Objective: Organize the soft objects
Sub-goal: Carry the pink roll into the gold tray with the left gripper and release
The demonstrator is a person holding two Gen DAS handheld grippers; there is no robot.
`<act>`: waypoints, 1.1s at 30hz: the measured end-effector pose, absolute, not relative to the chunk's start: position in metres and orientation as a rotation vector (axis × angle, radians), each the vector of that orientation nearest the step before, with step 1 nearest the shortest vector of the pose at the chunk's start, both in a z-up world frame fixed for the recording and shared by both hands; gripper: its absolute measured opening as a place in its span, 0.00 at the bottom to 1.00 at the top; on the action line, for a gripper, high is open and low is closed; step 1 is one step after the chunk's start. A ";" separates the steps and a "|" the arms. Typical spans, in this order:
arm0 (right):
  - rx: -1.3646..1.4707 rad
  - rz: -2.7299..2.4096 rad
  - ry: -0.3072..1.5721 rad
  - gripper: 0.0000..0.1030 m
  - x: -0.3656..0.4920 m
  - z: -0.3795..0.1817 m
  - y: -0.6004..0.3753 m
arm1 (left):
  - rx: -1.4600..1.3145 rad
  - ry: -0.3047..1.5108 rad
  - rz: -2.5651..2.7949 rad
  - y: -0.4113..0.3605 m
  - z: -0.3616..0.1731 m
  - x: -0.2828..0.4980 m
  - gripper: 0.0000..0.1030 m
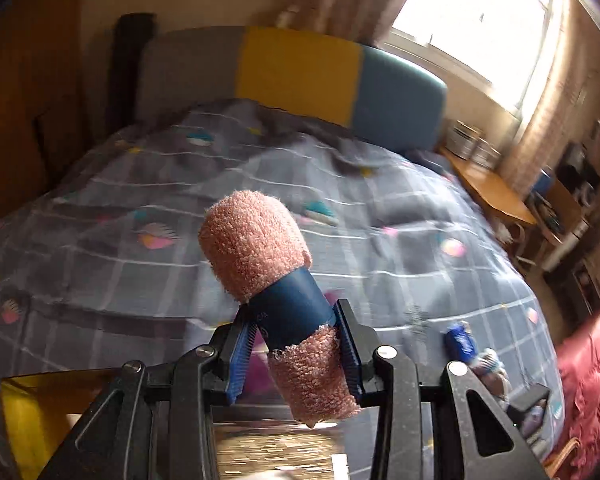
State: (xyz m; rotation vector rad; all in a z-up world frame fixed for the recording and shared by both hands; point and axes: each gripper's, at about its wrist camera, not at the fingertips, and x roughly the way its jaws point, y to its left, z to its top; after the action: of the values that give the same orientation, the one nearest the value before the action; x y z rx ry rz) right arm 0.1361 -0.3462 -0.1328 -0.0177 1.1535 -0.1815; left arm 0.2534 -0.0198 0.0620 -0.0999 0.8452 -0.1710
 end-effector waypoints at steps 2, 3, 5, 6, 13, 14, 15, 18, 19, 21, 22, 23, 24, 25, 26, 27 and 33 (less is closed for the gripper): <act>-0.026 -0.183 1.154 0.44 0.136 -0.132 -0.345 | -0.122 0.846 -0.121 0.020 0.055 0.243 0.38; -0.036 -0.183 1.153 0.44 0.135 -0.132 -0.344 | -0.130 0.846 -0.093 0.041 0.050 0.236 0.38; -0.057 -0.183 1.150 0.43 0.135 -0.131 -0.341 | -0.146 0.857 -0.047 0.077 0.038 0.219 0.38; -0.060 -0.183 1.149 0.43 0.134 -0.131 -0.340 | -0.160 0.866 -0.030 0.095 0.032 0.212 0.38; -0.078 -0.188 1.145 0.43 0.130 -0.129 -0.335 | -0.349 0.924 0.099 0.216 -0.021 0.144 0.38; -0.080 -0.189 1.144 0.43 0.129 -0.129 -0.334 | -0.366 0.940 0.121 0.228 -0.031 0.138 0.39; -0.082 -0.190 1.143 0.43 0.128 -0.128 -0.332 | -0.377 0.958 0.146 0.239 -0.041 0.132 0.39; -0.094 -0.193 1.140 0.43 0.126 -0.127 -0.329 | -0.379 1.016 0.187 0.256 -0.065 0.120 0.43; -0.098 -0.194 1.140 0.43 0.125 -0.127 -0.327 | -0.373 1.043 0.190 0.259 -0.075 0.117 0.43; -0.102 -0.196 1.138 0.43 0.124 -0.127 -0.326 | -0.363 1.046 0.184 0.261 -0.085 0.110 0.45; -0.104 -0.196 1.137 0.43 0.123 -0.126 -0.326 | -0.346 1.041 0.187 0.260 -0.085 0.108 0.47; -0.105 -0.196 1.136 0.43 0.123 -0.126 -0.325 | -0.324 1.029 0.198 0.258 -0.085 0.105 0.51; -0.105 -0.195 1.136 0.43 0.123 -0.126 -0.325 | -0.309 1.018 0.211 0.256 -0.083 0.101 0.54; -0.106 -0.195 1.135 0.43 0.122 -0.125 -0.325 | -0.304 1.003 0.227 0.254 -0.080 0.098 0.54; -0.107 -0.194 1.135 0.43 0.122 -0.125 -0.325 | -0.291 0.982 0.250 0.251 -0.075 0.094 0.54; -0.102 -0.196 1.137 0.43 0.123 -0.126 -0.326 | -0.263 0.959 0.273 0.249 -0.071 0.089 0.55; -0.105 -0.195 1.137 0.43 0.124 -0.125 -0.328 | -0.193 0.846 0.350 0.221 -0.050 0.069 0.55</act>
State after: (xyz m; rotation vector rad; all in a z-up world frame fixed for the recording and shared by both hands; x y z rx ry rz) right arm 0.1236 -0.3281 -0.1255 -0.1048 1.1370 -0.1946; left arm 0.0691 0.2208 -0.0500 -0.1931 0.8463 0.3504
